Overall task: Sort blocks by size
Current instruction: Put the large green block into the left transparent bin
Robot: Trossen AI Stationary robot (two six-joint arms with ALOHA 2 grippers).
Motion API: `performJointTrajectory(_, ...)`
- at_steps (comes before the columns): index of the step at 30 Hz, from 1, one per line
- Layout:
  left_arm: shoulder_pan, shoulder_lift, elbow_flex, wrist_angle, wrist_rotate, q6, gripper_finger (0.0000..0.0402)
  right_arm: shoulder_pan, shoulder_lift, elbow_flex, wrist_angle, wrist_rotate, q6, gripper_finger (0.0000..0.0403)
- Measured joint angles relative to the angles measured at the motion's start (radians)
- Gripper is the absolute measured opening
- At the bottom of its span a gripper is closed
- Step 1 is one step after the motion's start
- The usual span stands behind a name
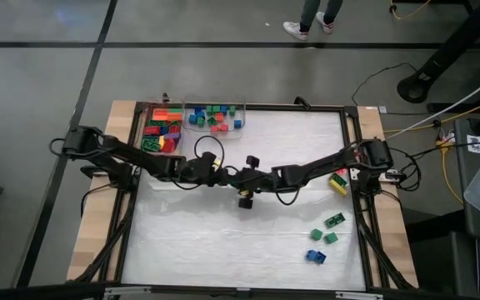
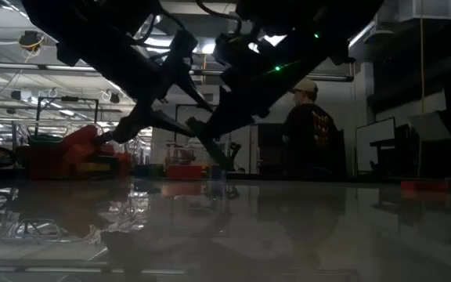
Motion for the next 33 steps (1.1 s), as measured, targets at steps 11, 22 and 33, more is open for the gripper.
performJointTrajectory(11, -0.002, 0.011, 0.000, -0.018, 0.046, -0.002, 0.0198, 0.031, 0.011, 0.059, -0.041, 0.081, -0.086, 0.0129)
performJointTrajectory(22, -0.001, 0.011, 0.001, -0.020, 0.032, 0.059, 0.0085, 0.031, 0.011, 0.059, -0.040, 0.073, -0.086, 0.0129)
performJointTrajectory(33, -0.002, 0.011, 0.001, -0.024, 0.019, 0.113, 0.0040, 0.030, 0.011, 0.059, -0.038, 0.047, -0.076, 0.0161)
